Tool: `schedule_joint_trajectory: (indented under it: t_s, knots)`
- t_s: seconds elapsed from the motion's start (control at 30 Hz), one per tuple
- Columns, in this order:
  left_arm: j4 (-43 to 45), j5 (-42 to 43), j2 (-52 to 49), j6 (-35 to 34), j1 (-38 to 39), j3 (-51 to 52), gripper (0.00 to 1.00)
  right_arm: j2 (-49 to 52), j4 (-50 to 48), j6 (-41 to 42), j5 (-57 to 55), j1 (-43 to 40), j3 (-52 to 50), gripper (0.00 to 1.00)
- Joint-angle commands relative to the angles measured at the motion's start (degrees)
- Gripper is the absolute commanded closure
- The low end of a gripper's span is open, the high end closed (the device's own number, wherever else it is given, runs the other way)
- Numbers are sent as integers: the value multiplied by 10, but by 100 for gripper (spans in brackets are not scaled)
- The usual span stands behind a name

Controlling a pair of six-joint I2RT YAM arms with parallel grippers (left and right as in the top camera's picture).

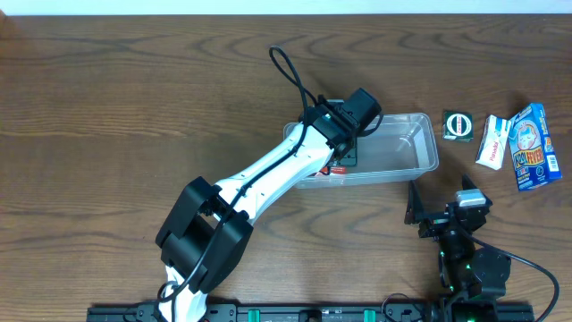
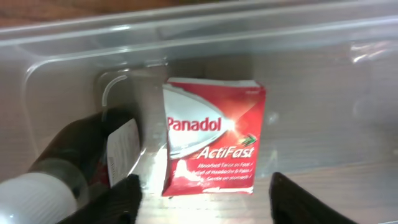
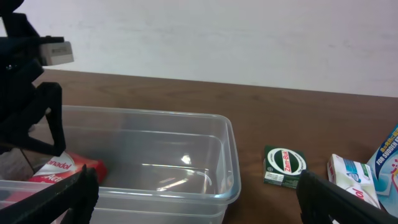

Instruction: Pack container

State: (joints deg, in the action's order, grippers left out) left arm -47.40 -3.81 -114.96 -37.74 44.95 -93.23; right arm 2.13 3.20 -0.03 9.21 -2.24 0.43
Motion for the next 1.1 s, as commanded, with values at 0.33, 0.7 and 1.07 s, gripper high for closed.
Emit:
schedule_joint_trajectory:
  t_s: [0.33,0.7,1.07]
  knots:
    - [11,82,-1,87,-1,-64,94,-1,2,0,2,-8,-1,1]
    - [35,159,-22,103,13,-64,94,-1,2,0,2,-8,-1,1]
    - [52,160,-85,130,20,-64,94,-1,2,0,2,-8,-1,1]
